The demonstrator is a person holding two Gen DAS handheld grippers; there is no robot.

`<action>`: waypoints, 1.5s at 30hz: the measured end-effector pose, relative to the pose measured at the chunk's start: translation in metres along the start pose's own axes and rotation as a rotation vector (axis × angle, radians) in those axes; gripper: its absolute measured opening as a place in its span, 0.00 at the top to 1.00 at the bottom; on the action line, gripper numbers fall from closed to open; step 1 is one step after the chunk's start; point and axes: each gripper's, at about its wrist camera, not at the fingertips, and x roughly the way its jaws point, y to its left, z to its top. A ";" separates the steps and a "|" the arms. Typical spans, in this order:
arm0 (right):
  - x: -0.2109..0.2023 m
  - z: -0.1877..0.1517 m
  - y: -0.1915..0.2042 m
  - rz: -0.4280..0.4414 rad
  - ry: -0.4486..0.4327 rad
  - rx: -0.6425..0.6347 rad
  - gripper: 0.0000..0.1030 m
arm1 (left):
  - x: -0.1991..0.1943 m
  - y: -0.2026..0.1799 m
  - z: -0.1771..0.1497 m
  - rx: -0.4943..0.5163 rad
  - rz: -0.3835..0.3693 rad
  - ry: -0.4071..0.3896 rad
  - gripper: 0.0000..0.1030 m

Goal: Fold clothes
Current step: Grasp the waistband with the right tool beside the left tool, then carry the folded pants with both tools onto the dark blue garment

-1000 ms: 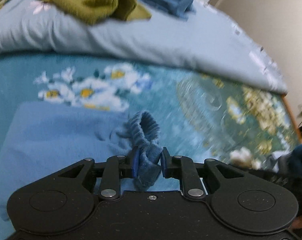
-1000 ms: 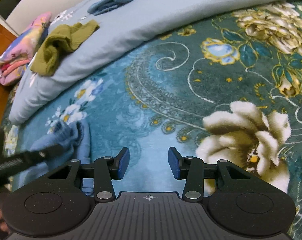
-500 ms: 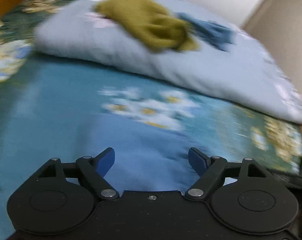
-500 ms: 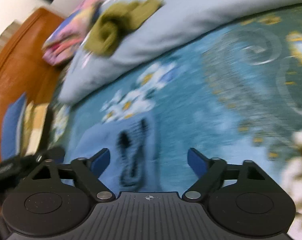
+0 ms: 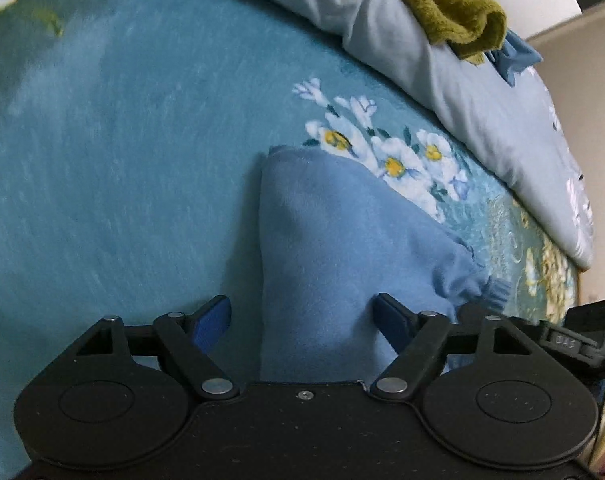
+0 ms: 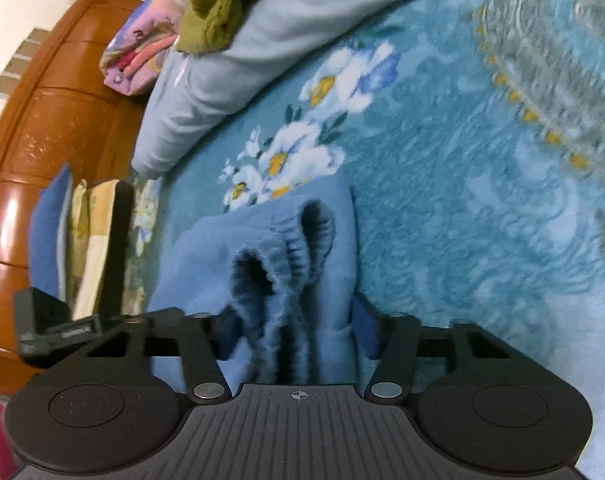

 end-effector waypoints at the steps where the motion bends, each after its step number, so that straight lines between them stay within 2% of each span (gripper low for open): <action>1: 0.001 -0.001 0.000 -0.006 0.000 0.003 0.59 | 0.000 -0.001 -0.002 -0.005 -0.006 -0.001 0.45; 2: 0.002 -0.001 0.001 -0.016 -0.003 0.003 0.66 | 0.000 -0.002 -0.004 -0.007 -0.010 -0.003 0.54; 5: -0.001 -0.004 0.007 -0.033 -0.018 -0.001 0.75 | -0.005 -0.012 -0.008 0.018 0.018 -0.031 0.68; 8: -0.010 -0.009 0.022 -0.049 -0.033 -0.024 0.77 | -0.015 -0.026 -0.012 0.036 0.037 -0.057 0.75; 11: -0.030 -0.017 0.038 -0.071 -0.053 -0.035 0.77 | -0.032 -0.041 -0.020 0.054 0.025 -0.064 0.75; 15: -0.077 -0.040 0.059 -0.091 -0.092 -0.037 0.77 | -0.068 -0.066 -0.043 0.092 -0.027 -0.072 0.75; 23: -0.203 -0.120 0.113 -0.192 -0.238 -0.030 0.77 | -0.146 -0.135 -0.108 0.276 -0.168 -0.086 0.75; 29: -0.284 -0.165 0.135 -0.254 -0.361 -0.023 0.77 | -0.174 -0.193 -0.132 0.411 -0.274 -0.063 0.75; 32: -0.317 -0.175 0.136 -0.282 -0.413 -0.001 0.77 | -0.181 -0.225 -0.141 0.493 -0.325 -0.052 0.75; 37: -0.366 -0.189 0.124 -0.313 -0.499 0.018 0.77 | -0.177 -0.281 -0.161 0.610 -0.367 -0.021 0.75; 41: -0.406 -0.197 0.095 -0.330 -0.546 0.049 0.76 | -0.158 -0.330 -0.182 0.701 -0.392 0.016 0.75; 45: -0.444 -0.193 0.053 -0.351 -0.556 0.058 0.76 | -0.122 -0.384 -0.205 0.765 -0.392 0.046 0.75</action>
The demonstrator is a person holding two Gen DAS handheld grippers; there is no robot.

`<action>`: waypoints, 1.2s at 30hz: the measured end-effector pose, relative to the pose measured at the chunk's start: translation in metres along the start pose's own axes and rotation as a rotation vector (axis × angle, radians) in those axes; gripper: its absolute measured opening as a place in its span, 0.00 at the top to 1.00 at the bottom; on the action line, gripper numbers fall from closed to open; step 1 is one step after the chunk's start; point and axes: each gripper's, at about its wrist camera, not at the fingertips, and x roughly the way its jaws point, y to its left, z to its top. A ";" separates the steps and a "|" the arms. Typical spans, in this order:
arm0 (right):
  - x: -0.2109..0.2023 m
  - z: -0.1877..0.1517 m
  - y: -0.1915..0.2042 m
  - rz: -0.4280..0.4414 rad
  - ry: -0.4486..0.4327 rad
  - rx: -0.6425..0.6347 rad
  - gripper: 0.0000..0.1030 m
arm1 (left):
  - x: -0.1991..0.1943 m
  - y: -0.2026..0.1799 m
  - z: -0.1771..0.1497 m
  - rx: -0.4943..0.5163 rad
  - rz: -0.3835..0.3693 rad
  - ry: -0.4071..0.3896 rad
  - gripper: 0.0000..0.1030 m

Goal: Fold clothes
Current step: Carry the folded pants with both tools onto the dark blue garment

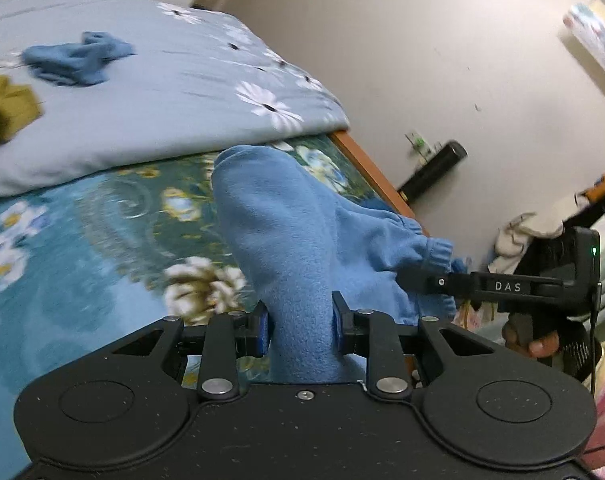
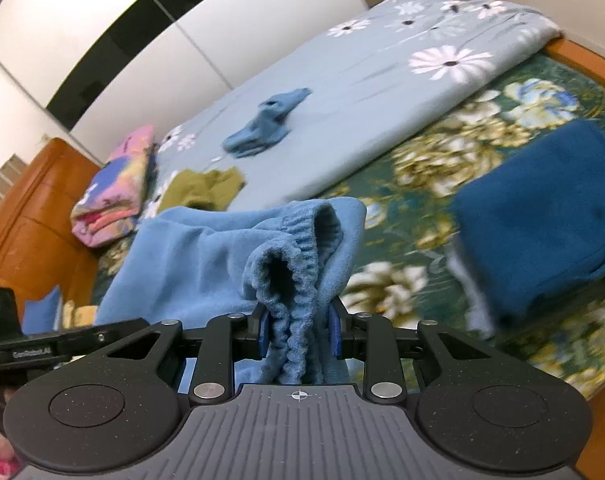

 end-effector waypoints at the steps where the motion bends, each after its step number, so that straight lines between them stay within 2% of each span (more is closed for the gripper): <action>1: -0.003 0.007 -0.014 -0.004 0.002 -0.002 0.76 | 0.019 -0.010 0.005 0.009 -0.002 0.008 0.75; 4: -0.009 0.036 -0.063 -0.008 0.015 -0.020 0.76 | 0.071 -0.038 0.018 0.021 -0.007 0.017 0.75; 6: -0.012 0.061 -0.099 -0.008 0.034 -0.026 0.76 | 0.107 -0.058 0.026 -0.011 -0.003 0.025 0.75; 11: -0.021 0.125 -0.171 -0.037 0.114 -0.099 0.76 | 0.190 -0.109 0.042 -0.024 0.013 0.072 0.75; 13: -0.017 0.147 -0.195 -0.038 0.156 -0.132 0.76 | 0.215 -0.121 0.046 -0.051 0.024 0.077 0.75; 18: 0.004 0.184 -0.233 -0.021 0.226 -0.203 0.76 | 0.259 -0.138 0.055 -0.044 0.069 0.119 0.75; 23: 0.024 0.192 -0.265 -0.002 0.289 -0.205 0.75 | 0.291 -0.139 0.055 -0.060 0.111 0.182 0.75; 28: 0.043 0.180 -0.289 -0.011 0.358 -0.165 0.72 | 0.308 -0.133 0.046 -0.066 0.163 0.249 0.74; 36: 0.046 0.171 -0.308 -0.012 0.356 -0.114 0.67 | 0.312 -0.127 0.043 -0.103 0.174 0.267 0.69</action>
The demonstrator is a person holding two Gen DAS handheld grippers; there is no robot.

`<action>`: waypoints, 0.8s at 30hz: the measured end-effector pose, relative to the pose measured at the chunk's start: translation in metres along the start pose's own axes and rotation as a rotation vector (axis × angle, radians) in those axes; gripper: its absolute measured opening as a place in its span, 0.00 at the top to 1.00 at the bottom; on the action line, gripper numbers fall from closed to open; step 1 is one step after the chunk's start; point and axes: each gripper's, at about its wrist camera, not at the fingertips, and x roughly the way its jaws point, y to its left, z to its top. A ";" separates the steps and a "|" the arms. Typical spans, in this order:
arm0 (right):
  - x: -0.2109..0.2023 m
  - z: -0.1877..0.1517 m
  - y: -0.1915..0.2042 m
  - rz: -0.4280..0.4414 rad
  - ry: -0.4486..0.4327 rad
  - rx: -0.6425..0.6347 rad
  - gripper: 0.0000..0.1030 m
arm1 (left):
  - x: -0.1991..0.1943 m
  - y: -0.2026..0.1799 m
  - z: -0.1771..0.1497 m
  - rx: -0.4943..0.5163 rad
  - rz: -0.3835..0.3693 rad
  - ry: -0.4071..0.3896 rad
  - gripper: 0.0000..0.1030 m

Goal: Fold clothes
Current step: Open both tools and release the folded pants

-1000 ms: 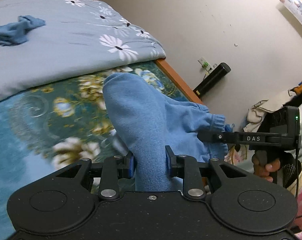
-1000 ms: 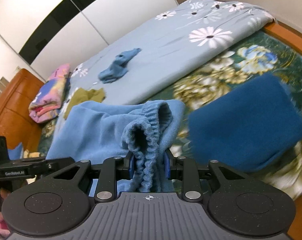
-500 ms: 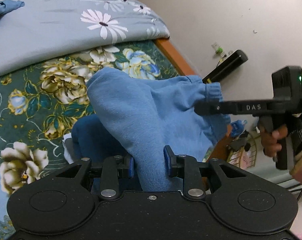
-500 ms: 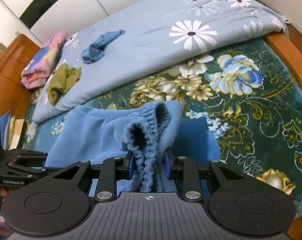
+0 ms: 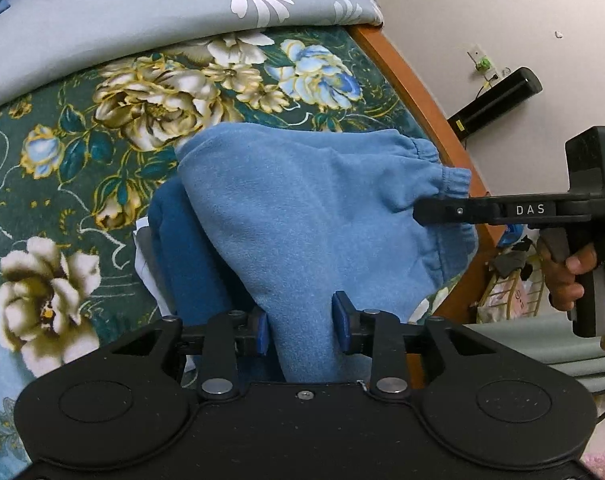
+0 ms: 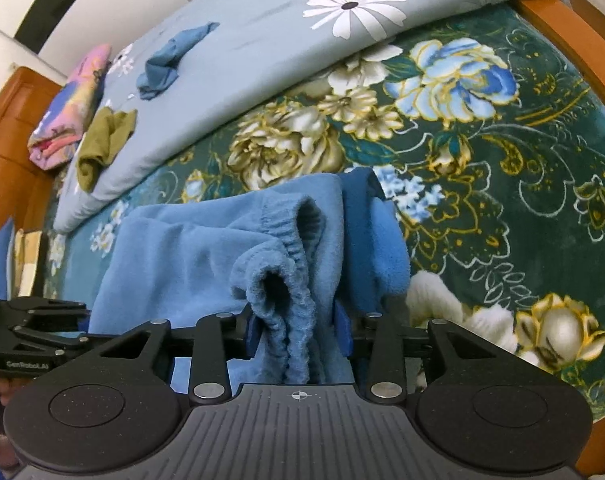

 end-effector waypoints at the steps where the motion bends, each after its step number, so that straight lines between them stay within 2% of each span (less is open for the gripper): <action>1: -0.001 0.000 0.001 -0.005 -0.004 -0.002 0.67 | -0.001 0.000 0.000 -0.002 -0.003 -0.002 0.68; 3: -0.004 0.001 0.003 -0.023 -0.012 -0.012 0.65 | -0.004 -0.001 0.000 0.001 0.002 -0.003 0.61; 5: -0.007 0.002 0.006 -0.041 -0.020 -0.022 0.57 | -0.008 -0.001 -0.002 0.004 0.007 -0.010 0.50; 7: -0.011 0.002 0.009 -0.055 -0.031 -0.031 0.56 | -0.015 -0.001 -0.005 0.001 0.006 -0.024 0.45; 11: -0.024 -0.001 0.018 -0.080 -0.069 -0.048 0.45 | -0.031 0.001 -0.011 0.009 0.022 -0.061 0.28; 13: -0.033 -0.004 0.024 -0.104 -0.094 -0.063 0.44 | -0.042 0.004 -0.016 0.009 0.041 -0.090 0.25; 16: -0.045 -0.009 0.034 -0.160 -0.140 -0.086 0.30 | -0.061 0.012 -0.027 -0.010 0.070 -0.142 0.18; 17: -0.049 -0.010 0.039 -0.180 -0.158 -0.098 0.28 | -0.068 0.016 -0.031 -0.022 0.084 -0.162 0.16; 24: -0.068 -0.031 0.112 -0.279 -0.315 -0.176 0.17 | -0.127 0.062 -0.063 -0.086 0.178 -0.288 0.08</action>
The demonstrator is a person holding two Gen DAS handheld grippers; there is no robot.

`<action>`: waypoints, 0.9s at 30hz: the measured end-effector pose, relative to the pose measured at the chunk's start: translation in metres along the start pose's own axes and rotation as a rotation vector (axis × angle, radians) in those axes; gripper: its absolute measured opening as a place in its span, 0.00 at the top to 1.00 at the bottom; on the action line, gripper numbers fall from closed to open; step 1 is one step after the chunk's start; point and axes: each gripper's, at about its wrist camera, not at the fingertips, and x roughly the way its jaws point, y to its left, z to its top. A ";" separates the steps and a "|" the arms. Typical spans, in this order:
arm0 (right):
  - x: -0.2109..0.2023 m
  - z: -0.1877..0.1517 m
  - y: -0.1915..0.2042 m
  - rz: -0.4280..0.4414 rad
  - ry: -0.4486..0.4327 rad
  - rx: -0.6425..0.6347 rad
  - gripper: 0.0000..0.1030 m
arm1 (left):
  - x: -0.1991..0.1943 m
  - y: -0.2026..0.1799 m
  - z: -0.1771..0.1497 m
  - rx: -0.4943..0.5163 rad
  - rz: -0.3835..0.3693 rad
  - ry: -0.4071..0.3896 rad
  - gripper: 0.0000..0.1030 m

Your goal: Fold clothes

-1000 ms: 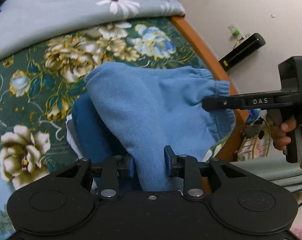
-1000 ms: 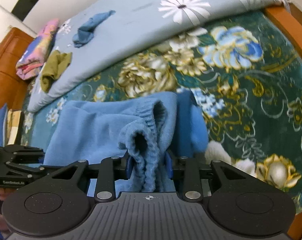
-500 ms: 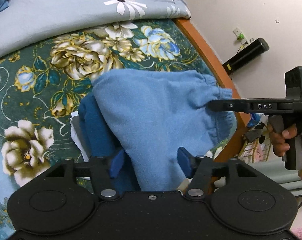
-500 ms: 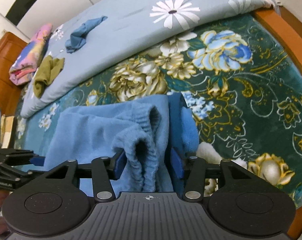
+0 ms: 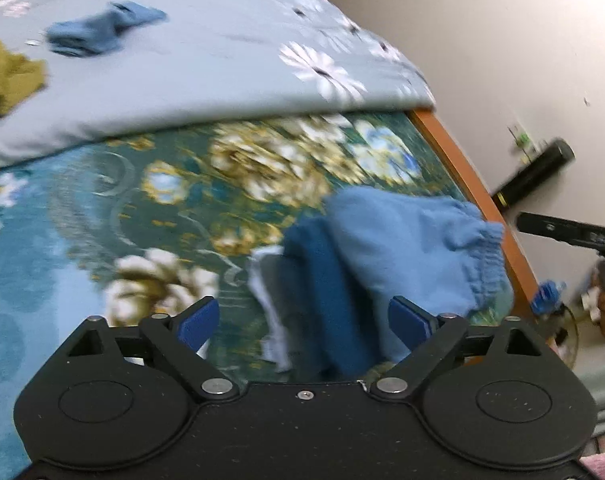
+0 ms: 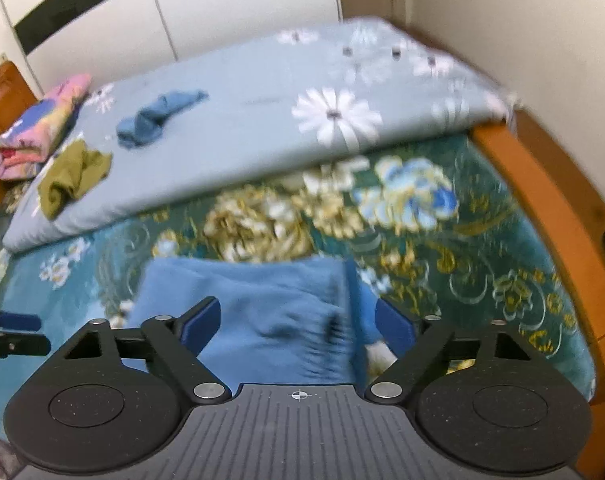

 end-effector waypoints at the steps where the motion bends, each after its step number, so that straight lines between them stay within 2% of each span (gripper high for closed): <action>1: -0.005 0.000 0.016 -0.005 -0.025 -0.011 0.13 | -0.010 0.010 -0.002 -0.002 0.015 -0.028 0.07; 2: -0.010 -0.002 0.035 -0.005 -0.048 -0.022 0.05 | -0.021 0.019 -0.004 0.000 0.033 -0.049 0.06; 4: -0.015 -0.006 0.075 0.008 -0.071 -0.047 0.01 | -0.043 0.037 -0.008 0.006 0.069 -0.088 0.03; 9: -0.018 -0.022 0.193 0.093 -0.082 -0.137 0.01 | -0.116 0.097 -0.030 0.019 0.130 -0.205 0.02; 13: -0.019 -0.039 0.287 0.150 -0.102 -0.195 0.00 | -0.170 0.140 -0.060 0.029 0.220 -0.272 0.02; 16: -0.021 -0.052 0.343 0.186 -0.116 -0.223 0.00 | -0.203 0.169 -0.085 0.029 0.286 -0.304 0.02; 20: -0.019 -0.067 0.406 0.224 -0.092 -0.243 0.00 | -0.236 0.205 -0.116 -0.047 0.390 -0.317 0.02; 24: -0.015 -0.081 0.453 0.234 -0.050 -0.266 0.00 | -0.263 0.234 -0.137 -0.163 0.424 -0.358 0.02; 27: -0.014 -0.093 0.486 0.243 -0.044 -0.330 0.00 | -0.277 0.247 -0.146 -0.216 0.456 -0.389 0.02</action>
